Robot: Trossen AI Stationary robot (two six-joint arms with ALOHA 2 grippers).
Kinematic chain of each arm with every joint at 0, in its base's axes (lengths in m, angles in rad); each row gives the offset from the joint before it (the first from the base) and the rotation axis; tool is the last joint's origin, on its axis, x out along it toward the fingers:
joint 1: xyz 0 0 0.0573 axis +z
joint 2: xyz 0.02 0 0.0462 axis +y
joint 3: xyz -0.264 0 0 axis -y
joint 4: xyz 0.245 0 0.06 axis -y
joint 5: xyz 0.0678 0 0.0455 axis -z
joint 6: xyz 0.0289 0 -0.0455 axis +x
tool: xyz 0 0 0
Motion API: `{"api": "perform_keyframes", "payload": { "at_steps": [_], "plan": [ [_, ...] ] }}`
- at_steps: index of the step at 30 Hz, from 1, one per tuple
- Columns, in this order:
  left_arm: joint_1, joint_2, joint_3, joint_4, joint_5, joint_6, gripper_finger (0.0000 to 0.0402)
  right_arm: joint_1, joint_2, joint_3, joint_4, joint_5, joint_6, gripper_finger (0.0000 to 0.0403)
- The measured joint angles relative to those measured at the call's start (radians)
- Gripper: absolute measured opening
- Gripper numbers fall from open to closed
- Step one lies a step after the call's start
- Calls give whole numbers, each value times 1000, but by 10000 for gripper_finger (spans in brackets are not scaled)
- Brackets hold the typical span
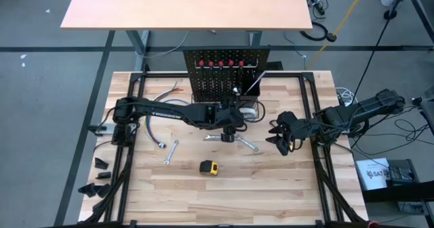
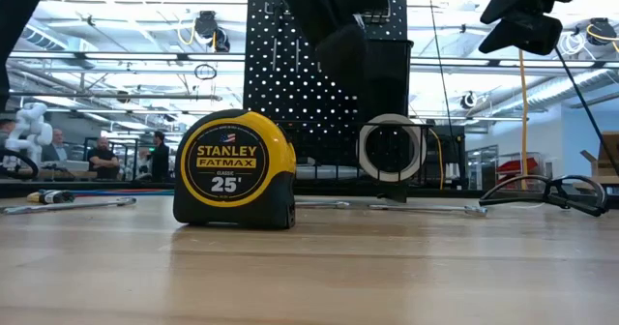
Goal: Hang tools onto peg board
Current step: Put the wrench into the pegboard bin
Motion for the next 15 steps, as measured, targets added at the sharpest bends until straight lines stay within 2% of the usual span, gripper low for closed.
{"api": "perform_keyframes", "payload": {
  "at_steps": [15],
  "plan": [
    [-96,-204,-1,-241,-49,-136,255,0,4,0,49,-12,9,199]
  ]
}}
